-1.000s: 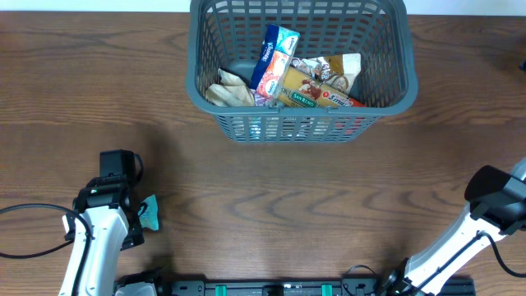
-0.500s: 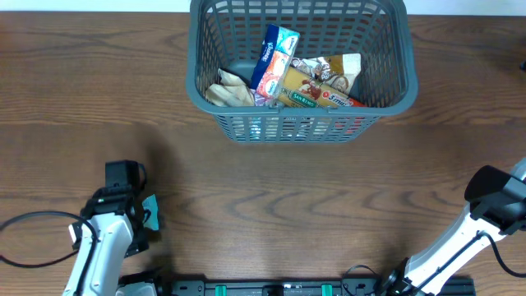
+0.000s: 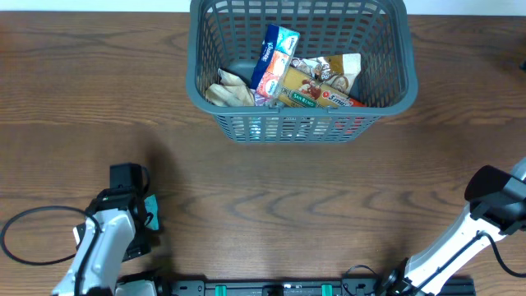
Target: Pack container
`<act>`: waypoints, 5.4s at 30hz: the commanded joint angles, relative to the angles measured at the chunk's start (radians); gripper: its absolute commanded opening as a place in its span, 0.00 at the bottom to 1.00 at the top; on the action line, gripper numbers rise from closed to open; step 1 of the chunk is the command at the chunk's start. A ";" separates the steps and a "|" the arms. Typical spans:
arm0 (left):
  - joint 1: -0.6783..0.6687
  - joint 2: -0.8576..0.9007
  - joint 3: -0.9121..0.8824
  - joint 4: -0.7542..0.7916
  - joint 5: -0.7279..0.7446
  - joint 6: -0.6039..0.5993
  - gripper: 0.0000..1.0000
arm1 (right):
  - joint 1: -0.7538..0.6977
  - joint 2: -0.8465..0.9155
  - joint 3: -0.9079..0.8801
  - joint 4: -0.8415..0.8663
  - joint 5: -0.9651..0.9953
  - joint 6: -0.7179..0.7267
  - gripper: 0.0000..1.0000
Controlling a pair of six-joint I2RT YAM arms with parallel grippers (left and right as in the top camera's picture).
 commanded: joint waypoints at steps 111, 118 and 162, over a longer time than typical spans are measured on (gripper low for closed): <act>-0.601 0.722 1.547 -0.030 0.175 1.452 0.99 | -0.002 -0.008 -0.002 0.000 0.004 0.014 0.99; -0.601 0.695 1.758 -0.125 0.147 1.499 0.99 | -0.002 -0.008 -0.002 0.000 0.004 0.014 0.99; -0.601 -0.118 1.828 -1.059 -0.095 1.415 0.99 | -0.002 -0.008 -0.002 0.000 0.004 0.014 0.99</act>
